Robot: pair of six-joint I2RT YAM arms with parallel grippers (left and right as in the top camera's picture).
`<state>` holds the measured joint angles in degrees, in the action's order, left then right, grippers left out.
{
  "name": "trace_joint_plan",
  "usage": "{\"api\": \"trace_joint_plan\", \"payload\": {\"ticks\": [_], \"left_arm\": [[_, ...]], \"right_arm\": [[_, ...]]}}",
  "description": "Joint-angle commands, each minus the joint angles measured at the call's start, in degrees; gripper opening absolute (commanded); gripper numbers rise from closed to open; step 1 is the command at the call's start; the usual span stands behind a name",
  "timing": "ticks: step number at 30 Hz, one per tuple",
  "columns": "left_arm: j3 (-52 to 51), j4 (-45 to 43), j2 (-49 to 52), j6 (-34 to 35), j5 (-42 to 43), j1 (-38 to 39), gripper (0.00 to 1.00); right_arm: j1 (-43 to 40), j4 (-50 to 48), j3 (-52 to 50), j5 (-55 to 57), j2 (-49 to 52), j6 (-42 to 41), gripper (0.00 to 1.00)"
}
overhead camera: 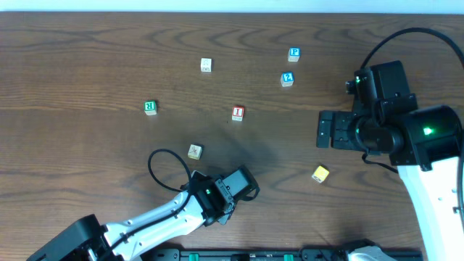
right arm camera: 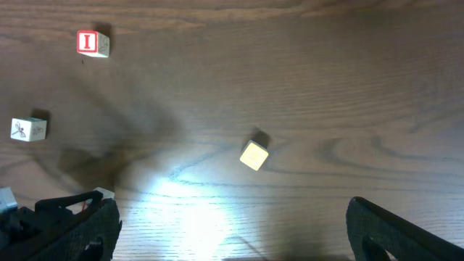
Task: Spell out Ai2
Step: 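Grasp the red A block with the left gripper, then carry the A block and place it left of the I block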
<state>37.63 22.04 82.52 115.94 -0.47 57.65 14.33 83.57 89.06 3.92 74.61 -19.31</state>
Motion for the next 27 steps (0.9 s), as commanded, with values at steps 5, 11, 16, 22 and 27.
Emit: {"api": "trace_joint_plan", "payload": {"ticks": [5,11,16,22,27], "left_arm": [[-0.4,0.4,0.6,3.4,-1.5,0.1,0.15],[-0.4,0.4,0.6,3.4,-1.6,0.1,0.24],[-0.4,0.4,0.6,2.2,-2.1,0.1,0.16],[-0.4,0.4,0.6,-7.2,-2.7,-1.8,0.16],[-0.4,0.4,0.6,-17.6,1.7,-6.3,0.09]], "right_arm": [[0.0,0.2,-0.3,0.6,-0.1,-0.1,0.99],[0.0,0.2,-0.3,0.8,-0.1,-0.1,0.99],[0.0,0.3,-0.3,1.3,-0.1,-0.1,0.99],[0.0,0.3,-0.3,2.1,-0.1,-0.1,0.99],[0.0,0.2,-0.3,2.1,-0.1,-0.1,0.99]]}}
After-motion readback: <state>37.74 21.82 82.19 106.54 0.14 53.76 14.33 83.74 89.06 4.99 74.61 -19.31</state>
